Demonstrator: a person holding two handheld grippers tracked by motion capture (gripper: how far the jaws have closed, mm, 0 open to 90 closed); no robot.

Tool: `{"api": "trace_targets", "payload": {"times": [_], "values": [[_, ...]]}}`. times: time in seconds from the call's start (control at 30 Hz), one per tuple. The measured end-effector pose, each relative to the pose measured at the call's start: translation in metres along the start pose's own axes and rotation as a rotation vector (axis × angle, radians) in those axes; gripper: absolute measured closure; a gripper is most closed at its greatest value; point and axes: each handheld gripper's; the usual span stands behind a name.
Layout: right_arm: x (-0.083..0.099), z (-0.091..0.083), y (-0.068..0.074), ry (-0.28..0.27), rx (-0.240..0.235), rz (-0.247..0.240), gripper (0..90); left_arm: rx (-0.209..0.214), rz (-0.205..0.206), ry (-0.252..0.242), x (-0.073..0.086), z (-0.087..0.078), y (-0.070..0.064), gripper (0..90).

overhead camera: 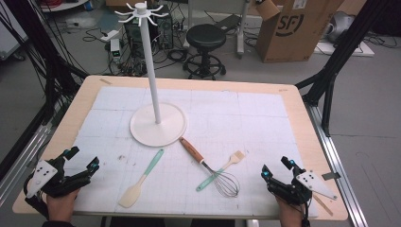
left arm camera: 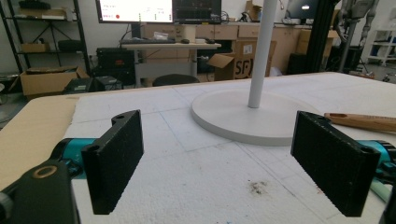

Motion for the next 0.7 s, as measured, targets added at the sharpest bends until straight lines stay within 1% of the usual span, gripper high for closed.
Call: {"api": "trace_targets", "payload": {"times": [0.1,0.17,0.23,0.27,0.33,0.57,0.7], "values": [[0.0000,-0.0005,0.0003,-0.001,-0.001,0.009,18.2,-0.002,-0.001,0.000,0.0000,-0.0002,0.0001,17.6],[-0.0002,-0.0001,-0.0005,-0.003,-0.002,0.004,18.2,-0.003,0.000,0.001,0.0000,0.0002,-0.0001,17.6],[0.0001,-0.0004,0.0000,0.002,-0.001,0.012,18.1,-0.004,-0.001,0.003,-0.0001,0.0005,-0.0002,17.6],[-0.0001,-0.0002,-0.0006,-0.003,-0.002,0.006,18.1,-0.004,-0.001,0.003,-0.0001,0.0005,-0.0002,17.6],[0.0002,-0.0005,0.0000,-0.002,0.000,0.014,18.2,-0.004,-0.001,0.003,-0.0002,0.0005,-0.0003,17.6],[0.0001,-0.0010,0.0006,-0.008,0.004,0.001,18.1,-0.003,0.002,0.003,-0.0001,0.0003,-0.0005,17.6],[-0.0002,-0.0011,-0.0012,-0.010,-0.006,0.012,18.1,-0.004,0.002,0.005,-0.0001,0.0005,-0.0005,17.6]]}}
Point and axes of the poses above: each handheld gripper's, and its own axes: z roughly forward along the jaws, x roughly out of its underside, y roughly to its left, and after that the axes turned 12 degrees about x, right-handed
